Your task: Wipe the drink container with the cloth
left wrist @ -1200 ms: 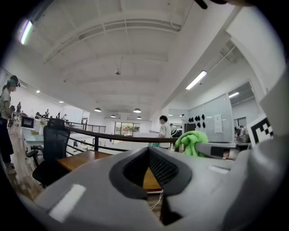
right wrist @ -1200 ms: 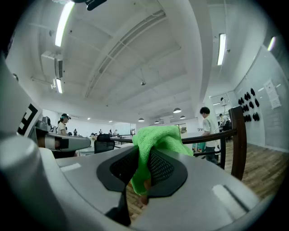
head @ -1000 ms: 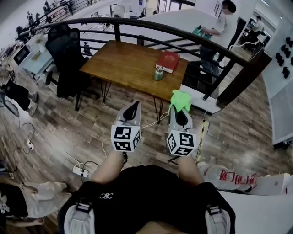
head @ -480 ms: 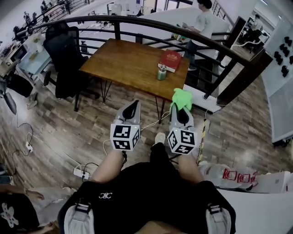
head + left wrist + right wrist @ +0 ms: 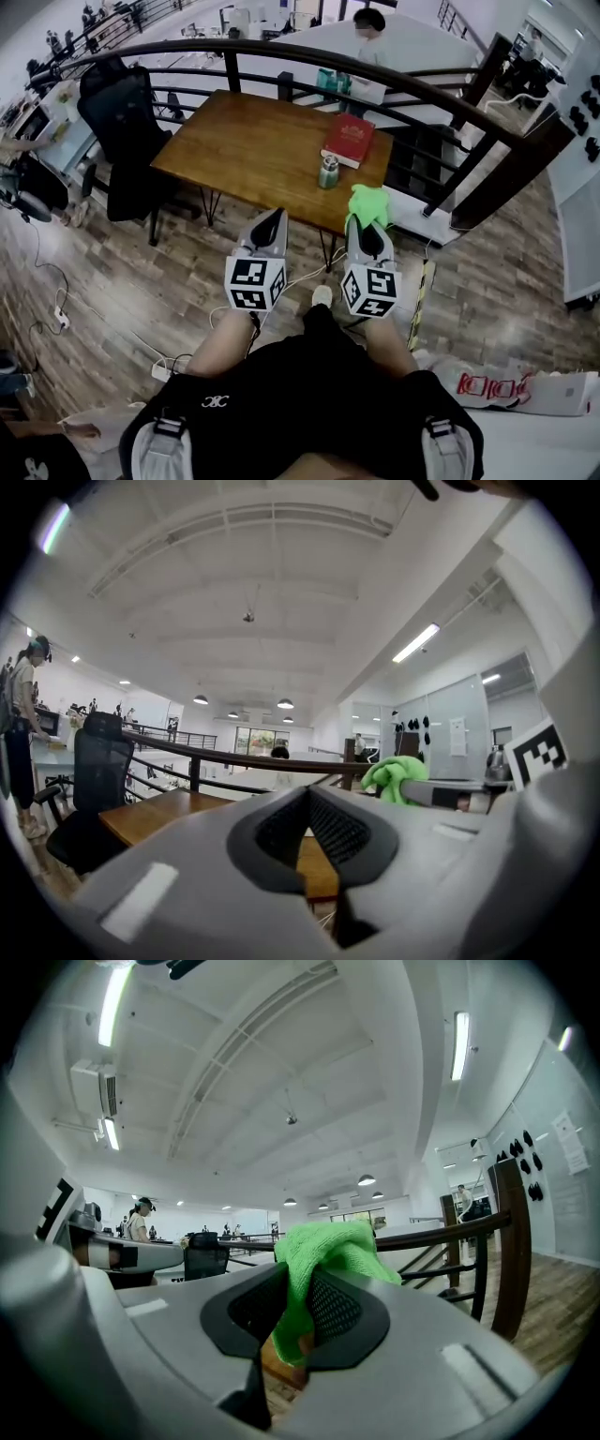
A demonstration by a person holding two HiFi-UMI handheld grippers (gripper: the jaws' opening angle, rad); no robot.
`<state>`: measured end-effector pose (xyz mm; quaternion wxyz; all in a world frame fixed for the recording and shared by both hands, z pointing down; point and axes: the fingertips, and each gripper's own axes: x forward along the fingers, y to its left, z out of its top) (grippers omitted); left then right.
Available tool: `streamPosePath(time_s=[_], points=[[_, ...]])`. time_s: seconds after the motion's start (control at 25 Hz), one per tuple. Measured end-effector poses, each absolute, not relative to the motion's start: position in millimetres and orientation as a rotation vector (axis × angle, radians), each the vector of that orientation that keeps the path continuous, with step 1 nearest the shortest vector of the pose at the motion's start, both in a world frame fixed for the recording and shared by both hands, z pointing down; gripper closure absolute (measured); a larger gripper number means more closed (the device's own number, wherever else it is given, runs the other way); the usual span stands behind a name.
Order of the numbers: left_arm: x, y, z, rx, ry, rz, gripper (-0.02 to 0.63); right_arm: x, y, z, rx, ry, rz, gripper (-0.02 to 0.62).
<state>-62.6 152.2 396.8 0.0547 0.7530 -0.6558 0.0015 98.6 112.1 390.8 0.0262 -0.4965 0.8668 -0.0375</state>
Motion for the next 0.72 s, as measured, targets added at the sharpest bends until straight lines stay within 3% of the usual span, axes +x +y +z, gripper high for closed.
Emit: streamPosePath(time_s=[0.72], points=[[-62.3,-118.1,394.5,2.239,-1.979,0.046,0.554,94.0,-156.5,402.9,-1.478,2.784,-0.200,0.537]])
